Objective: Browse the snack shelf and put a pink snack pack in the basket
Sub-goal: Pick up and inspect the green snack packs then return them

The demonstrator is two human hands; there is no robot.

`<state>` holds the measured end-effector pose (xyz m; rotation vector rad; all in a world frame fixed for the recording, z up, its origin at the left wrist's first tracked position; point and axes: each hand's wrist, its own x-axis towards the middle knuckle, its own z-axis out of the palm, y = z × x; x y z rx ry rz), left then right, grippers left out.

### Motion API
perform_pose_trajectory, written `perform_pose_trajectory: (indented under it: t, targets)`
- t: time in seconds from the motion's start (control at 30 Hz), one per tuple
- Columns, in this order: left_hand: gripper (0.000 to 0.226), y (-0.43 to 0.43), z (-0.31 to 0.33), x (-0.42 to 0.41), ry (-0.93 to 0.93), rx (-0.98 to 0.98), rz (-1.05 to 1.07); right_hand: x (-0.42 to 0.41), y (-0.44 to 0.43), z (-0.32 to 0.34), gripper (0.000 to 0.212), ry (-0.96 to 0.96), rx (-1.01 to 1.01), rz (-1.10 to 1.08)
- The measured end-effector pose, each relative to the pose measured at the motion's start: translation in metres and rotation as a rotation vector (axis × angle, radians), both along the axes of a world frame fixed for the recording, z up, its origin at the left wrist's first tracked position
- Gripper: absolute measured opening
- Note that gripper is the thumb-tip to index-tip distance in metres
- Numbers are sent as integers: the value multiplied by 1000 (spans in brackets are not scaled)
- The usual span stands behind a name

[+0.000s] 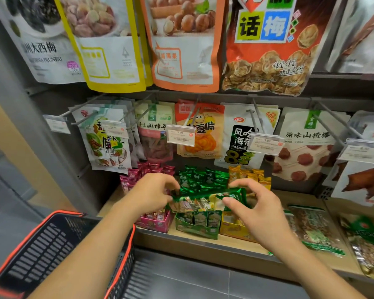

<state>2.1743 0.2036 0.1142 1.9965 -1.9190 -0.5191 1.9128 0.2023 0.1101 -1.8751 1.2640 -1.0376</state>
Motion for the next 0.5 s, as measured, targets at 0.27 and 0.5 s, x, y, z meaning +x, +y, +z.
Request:
perform_pose_trajectory:
  t: [0.27, 0.5]
  targets:
    - [43, -1, 10, -26, 129, -246, -196, 60, -18, 21, 49, 151, -267, 187]
    - [48, -7, 3, 17, 110, -292, 61, 70, -60, -11, 51, 607, -70, 229]
